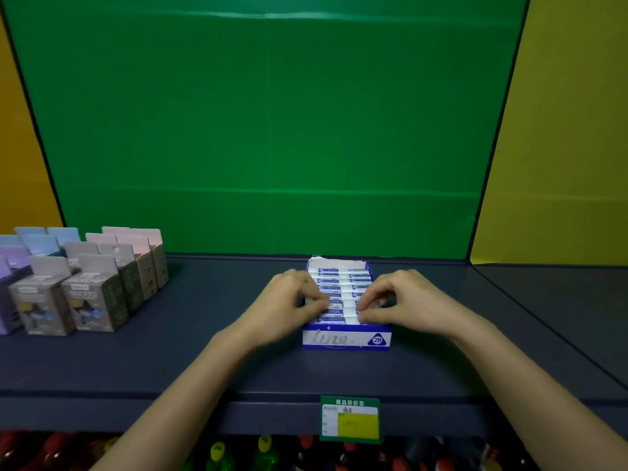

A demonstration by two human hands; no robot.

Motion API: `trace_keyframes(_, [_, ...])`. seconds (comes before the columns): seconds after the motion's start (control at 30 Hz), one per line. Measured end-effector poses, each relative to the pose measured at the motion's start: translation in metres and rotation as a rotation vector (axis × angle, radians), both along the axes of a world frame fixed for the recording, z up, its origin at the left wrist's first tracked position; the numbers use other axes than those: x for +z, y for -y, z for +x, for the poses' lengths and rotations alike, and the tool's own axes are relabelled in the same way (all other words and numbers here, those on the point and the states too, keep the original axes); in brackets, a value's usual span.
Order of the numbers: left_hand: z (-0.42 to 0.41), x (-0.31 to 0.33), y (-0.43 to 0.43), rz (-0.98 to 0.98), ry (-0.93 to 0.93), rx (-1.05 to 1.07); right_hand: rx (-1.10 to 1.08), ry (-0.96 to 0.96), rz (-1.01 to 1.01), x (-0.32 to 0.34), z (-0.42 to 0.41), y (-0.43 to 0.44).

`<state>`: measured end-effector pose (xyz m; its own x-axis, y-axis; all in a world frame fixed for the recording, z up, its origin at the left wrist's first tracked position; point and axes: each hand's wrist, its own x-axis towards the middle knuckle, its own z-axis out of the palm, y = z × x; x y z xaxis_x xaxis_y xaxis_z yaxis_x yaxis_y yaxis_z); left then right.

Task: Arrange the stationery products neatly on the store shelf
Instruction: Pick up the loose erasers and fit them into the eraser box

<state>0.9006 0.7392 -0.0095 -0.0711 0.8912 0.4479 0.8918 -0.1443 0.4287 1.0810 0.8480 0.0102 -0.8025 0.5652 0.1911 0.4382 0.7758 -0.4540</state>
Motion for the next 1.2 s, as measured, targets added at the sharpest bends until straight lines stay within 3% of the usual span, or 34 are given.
trace_keyframes(0.1, [0.002,-0.009,0.0,0.046,0.324,0.189,-0.207,-0.26,-0.084,-0.01,0.003,0.0])
trace_keyframes(0.23, [0.016,-0.011,-0.003,-0.168,0.951,0.137,-0.298,-0.387,-0.653,-0.022,-0.001,0.011])
trace_keyframes(0.27, [0.02,-0.01,-0.002,-0.176,1.034,0.107,-0.284,-0.415,-0.767,-0.026,-0.004,0.013])
trace_keyframes(0.33, [0.023,-0.013,-0.006,-0.177,1.063,0.06,-0.258,-0.444,-0.848,-0.031,-0.011,0.017])
trace_keyframes(0.7, [0.023,-0.008,-0.005,-0.099,1.087,0.154,-0.278,-0.359,-0.753,-0.041,-0.042,0.012])
trace_keyframes(0.83, [0.021,-0.007,0.0,-0.105,0.865,0.159,-0.292,-0.209,-0.629,-0.037,-0.041,0.011])
trace_keyframes(0.93, [0.006,-0.01,0.012,0.052,0.531,0.232,-0.305,-0.146,-0.221,-0.024,-0.033,0.016])
trace_keyframes(1.0, [-0.012,-0.014,0.027,0.149,0.251,0.312,-0.216,-0.213,-0.039,-0.012,-0.03,0.029])
trace_keyframes(1.13, [-0.037,-0.011,0.086,0.165,-0.177,0.412,0.023,-0.175,0.121,0.006,-0.045,0.072])
trace_keyframes(1.2, [-0.052,-0.009,0.123,0.181,-0.29,0.457,0.133,-0.157,0.185,0.009,-0.063,0.099])
